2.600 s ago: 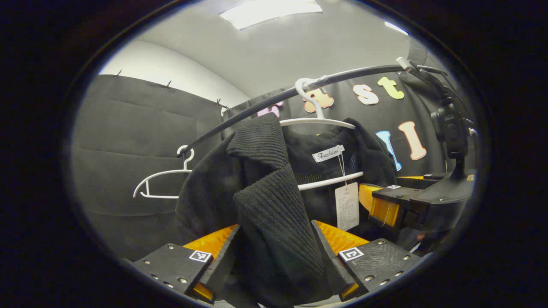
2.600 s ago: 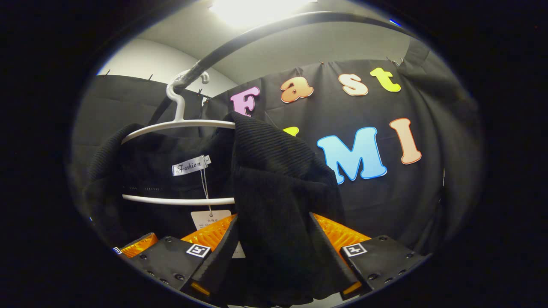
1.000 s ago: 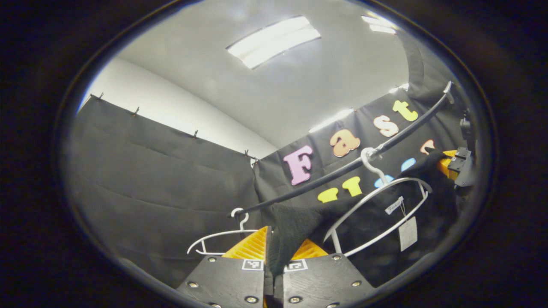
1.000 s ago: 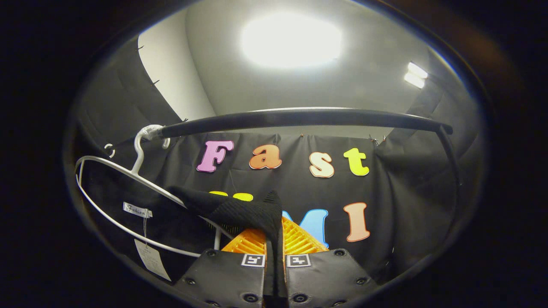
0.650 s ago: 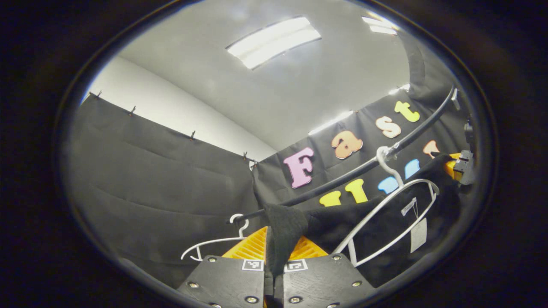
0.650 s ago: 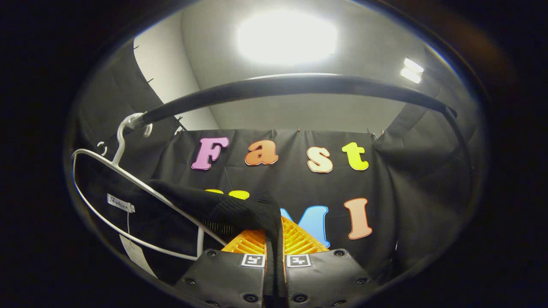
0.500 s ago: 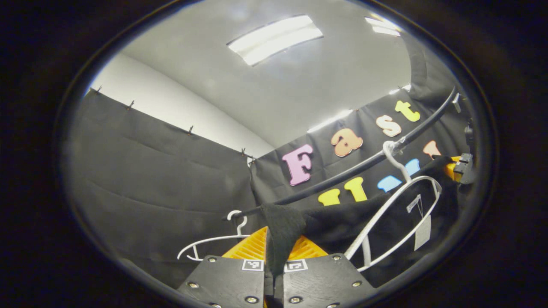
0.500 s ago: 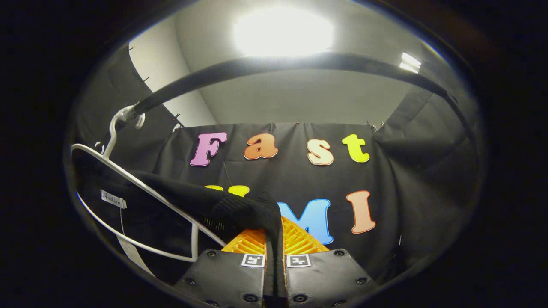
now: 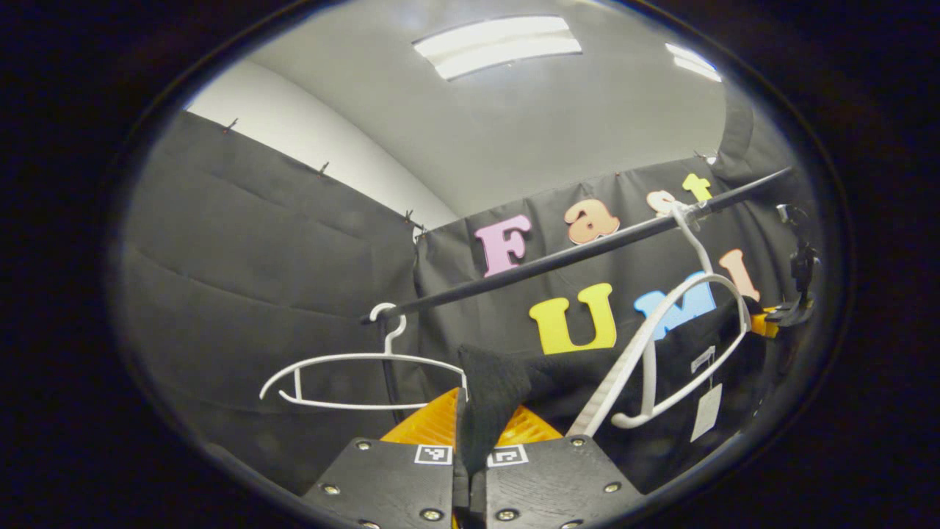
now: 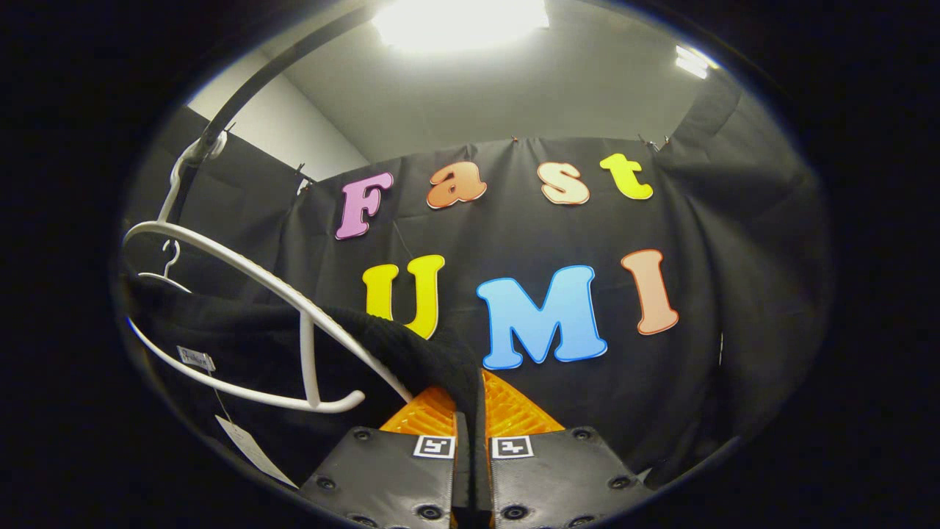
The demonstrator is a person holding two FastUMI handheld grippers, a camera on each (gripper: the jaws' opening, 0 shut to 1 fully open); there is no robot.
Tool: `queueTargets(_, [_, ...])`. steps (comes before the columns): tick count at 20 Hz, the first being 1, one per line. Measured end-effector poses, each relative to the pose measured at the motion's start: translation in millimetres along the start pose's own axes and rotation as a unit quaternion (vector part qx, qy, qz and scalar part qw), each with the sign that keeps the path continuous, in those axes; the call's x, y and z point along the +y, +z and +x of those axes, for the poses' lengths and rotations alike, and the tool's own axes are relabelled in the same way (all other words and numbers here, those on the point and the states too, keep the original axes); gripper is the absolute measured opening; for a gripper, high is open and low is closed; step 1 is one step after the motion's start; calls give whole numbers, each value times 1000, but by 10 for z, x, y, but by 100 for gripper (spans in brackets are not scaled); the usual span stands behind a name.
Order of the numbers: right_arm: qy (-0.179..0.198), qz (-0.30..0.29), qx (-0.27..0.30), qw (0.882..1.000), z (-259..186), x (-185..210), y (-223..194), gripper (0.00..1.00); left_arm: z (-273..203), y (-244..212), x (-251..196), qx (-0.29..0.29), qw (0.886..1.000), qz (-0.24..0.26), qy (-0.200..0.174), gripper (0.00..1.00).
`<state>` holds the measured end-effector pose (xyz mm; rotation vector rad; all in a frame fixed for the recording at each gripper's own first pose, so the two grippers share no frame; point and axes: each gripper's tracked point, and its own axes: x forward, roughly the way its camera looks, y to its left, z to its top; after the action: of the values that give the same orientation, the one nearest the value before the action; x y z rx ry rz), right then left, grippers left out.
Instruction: Grasp the clothes on the hanger with both hands and then place them into the laundry hamper below.
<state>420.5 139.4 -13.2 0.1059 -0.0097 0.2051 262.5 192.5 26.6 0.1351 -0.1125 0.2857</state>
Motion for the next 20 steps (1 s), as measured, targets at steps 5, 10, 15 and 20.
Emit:
queueTargets(5, [-3, -19, 24, 1000, -12, -64, -227, 4, -99, -342, -42, 27, 1000, -1, -12, 2])
queueTargets(10, [-15, -18, 62, 998, -95, -244, -527, 4, -34, -593, -209, 53, 998, -4, -28, 2])
queueTargets(15, [-16, -33, 79, 996, -712, -150, -691, 4, -283, -720, -317, 70, 996, -10, -46, 2])
queueTargets(20, [-16, -41, 93, 995, -1087, -160, -793, 4, -734, -804, -393, 83, 994, -20, -72, 2])
